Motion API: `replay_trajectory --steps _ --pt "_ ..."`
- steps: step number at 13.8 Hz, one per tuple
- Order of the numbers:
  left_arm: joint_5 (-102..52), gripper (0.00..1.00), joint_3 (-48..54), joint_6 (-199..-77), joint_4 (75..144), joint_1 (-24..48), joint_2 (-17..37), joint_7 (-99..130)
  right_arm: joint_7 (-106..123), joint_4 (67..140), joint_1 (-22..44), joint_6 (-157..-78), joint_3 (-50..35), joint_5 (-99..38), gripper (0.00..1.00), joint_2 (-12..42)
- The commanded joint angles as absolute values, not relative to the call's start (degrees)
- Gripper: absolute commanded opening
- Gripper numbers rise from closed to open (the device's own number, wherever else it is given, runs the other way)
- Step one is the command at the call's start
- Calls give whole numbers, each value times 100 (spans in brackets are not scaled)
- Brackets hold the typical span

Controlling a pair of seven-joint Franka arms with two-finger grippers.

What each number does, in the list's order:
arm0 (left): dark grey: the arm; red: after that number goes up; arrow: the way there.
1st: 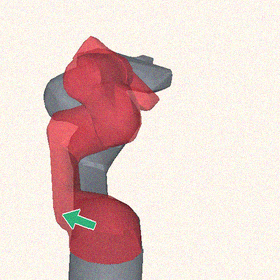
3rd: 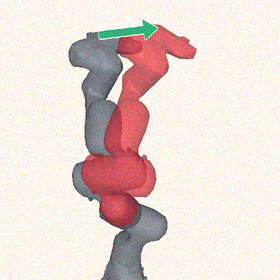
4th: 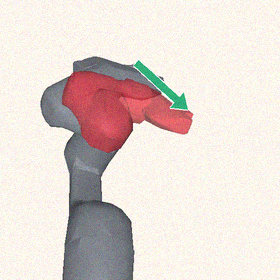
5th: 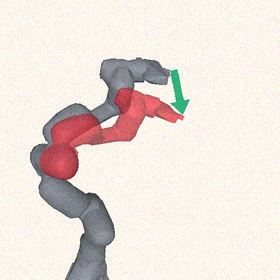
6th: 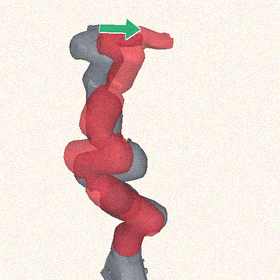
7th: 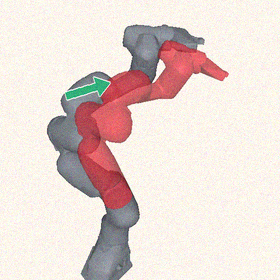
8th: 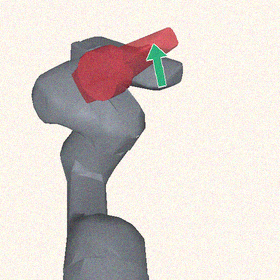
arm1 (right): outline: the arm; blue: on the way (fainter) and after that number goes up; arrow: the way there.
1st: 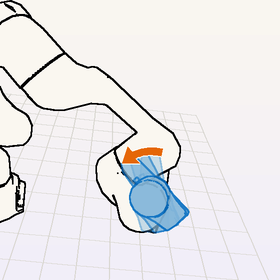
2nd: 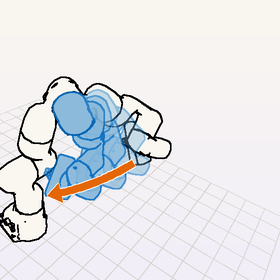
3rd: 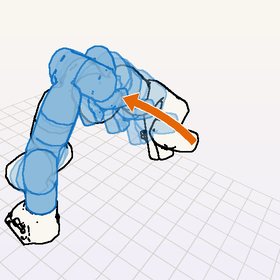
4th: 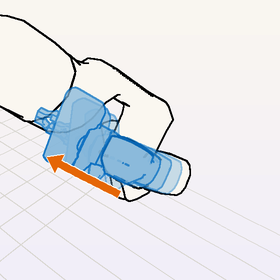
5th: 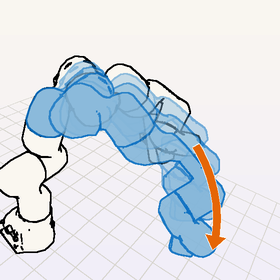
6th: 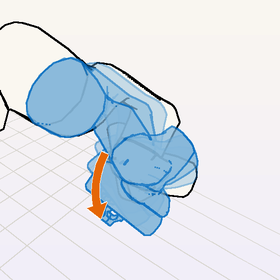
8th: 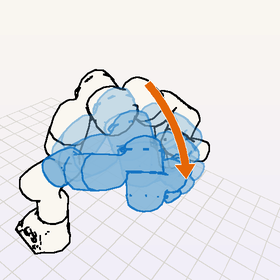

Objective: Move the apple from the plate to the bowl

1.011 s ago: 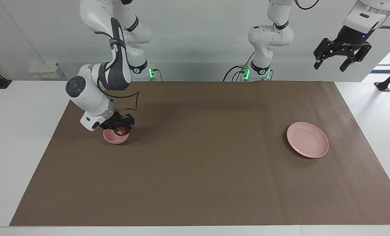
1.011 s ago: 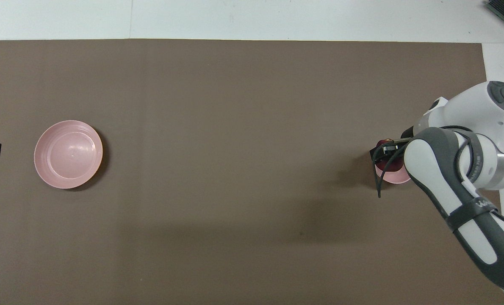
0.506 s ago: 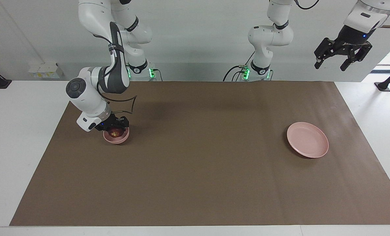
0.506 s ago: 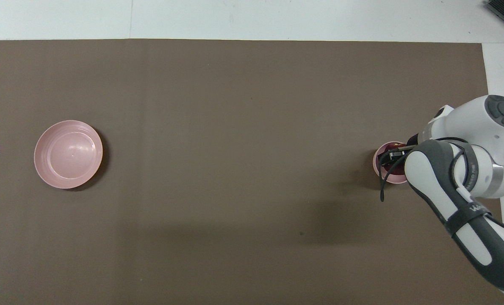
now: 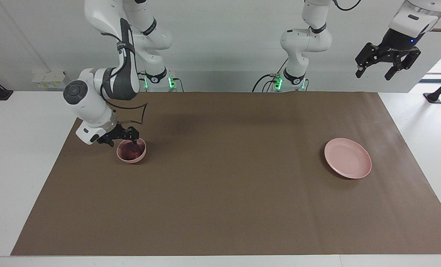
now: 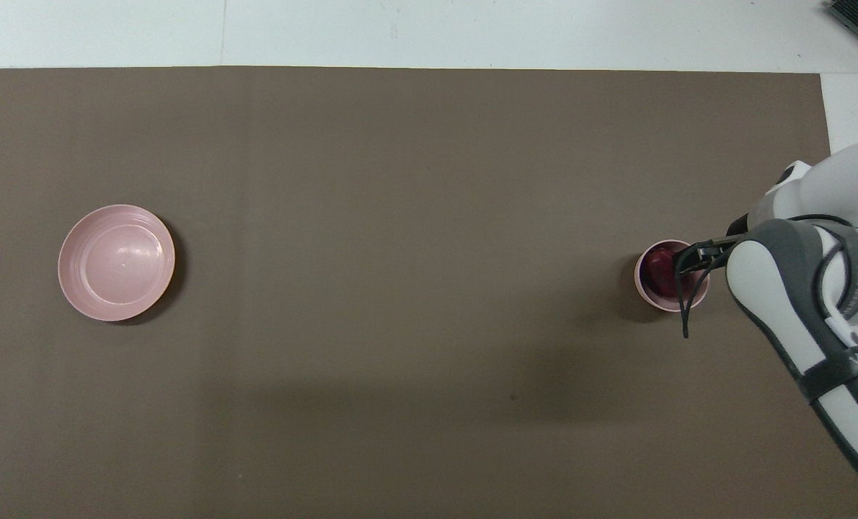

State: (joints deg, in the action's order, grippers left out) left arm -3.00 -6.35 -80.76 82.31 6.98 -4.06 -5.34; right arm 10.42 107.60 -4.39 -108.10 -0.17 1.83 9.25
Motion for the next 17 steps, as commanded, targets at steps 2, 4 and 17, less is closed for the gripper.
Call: replay_trajectory --steps 2,4,17 --pt "-264 100 -606 -7945 8165 650 -422 -483 1090 9863 -501 -9916 -88 871 100 862" --pt "-255 100 -606 -7919 8165 650 -422 -483 767 9730 -475 -9879 -131 756 100 512" --pt "-211 100 -606 -7840 8165 659 -439 -518 -440 8878 -413 -8527 -378 263 100 -26"
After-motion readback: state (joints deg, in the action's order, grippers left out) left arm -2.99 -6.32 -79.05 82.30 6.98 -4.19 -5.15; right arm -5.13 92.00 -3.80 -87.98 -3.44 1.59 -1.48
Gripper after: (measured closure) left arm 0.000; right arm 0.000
